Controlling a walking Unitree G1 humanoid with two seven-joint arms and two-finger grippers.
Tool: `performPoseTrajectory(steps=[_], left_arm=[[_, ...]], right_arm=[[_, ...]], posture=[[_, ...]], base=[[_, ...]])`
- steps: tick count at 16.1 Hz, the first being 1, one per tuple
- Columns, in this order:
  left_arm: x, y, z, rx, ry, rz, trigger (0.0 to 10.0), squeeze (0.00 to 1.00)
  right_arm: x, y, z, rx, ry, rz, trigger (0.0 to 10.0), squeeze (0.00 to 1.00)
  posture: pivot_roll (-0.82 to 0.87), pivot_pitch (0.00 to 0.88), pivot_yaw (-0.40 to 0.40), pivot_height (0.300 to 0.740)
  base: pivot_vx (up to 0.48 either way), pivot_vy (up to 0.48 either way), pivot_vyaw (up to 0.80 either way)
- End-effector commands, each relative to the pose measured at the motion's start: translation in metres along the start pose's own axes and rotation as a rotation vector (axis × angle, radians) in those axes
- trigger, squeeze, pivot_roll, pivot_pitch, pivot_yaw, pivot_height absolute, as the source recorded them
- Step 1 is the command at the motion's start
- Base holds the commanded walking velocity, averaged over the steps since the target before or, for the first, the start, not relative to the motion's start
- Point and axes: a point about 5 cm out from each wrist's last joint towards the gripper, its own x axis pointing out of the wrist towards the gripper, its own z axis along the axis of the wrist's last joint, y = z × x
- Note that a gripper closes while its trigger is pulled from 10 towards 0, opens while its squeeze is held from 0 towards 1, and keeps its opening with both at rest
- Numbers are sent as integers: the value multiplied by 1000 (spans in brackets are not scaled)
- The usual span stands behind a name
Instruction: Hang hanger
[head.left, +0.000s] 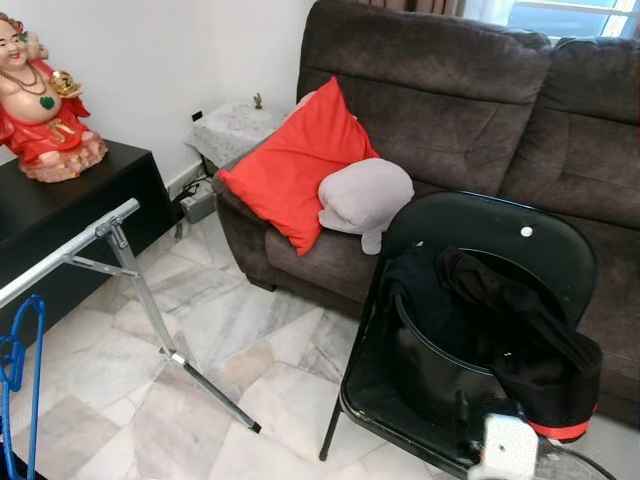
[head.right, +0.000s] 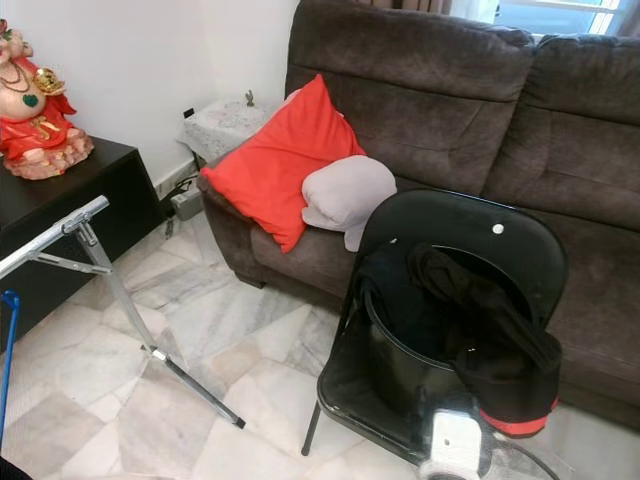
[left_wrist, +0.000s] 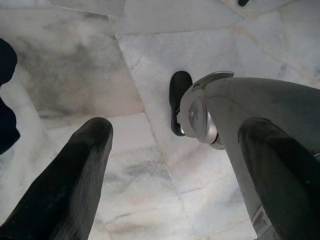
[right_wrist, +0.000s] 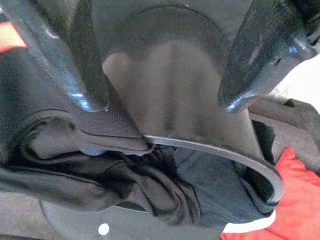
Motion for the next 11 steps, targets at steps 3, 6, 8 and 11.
performPoseTrajectory(steps=[3, 6, 8, 11], left_arm=[[-2, 3, -6, 20, 28, 2, 10000, 0], [-1, 3, -5, 20, 27, 2, 10000, 0], [-1, 2, -5, 19, 26, 1, 10000, 0], [-1, 2, -4, 17, 25, -4, 10000, 0]], right_arm=[[-10, -11, 8, -14, -3, -41, 10000, 0], [-28, -20, 2, -11, 82, -82, 10000, 0], [-39, -23, -17, 91, 229, -172, 10000, 0], [-50, -25, -56, 186, 501, -249, 10000, 0]], posture=[[32, 51, 39, 740], [23, 52, 31, 740], [16, 51, 31, 740], [17, 51, 29, 740]], base=[[0, 0, 0], [0, 0, 0], [0, 0, 0], [0, 0, 0]])
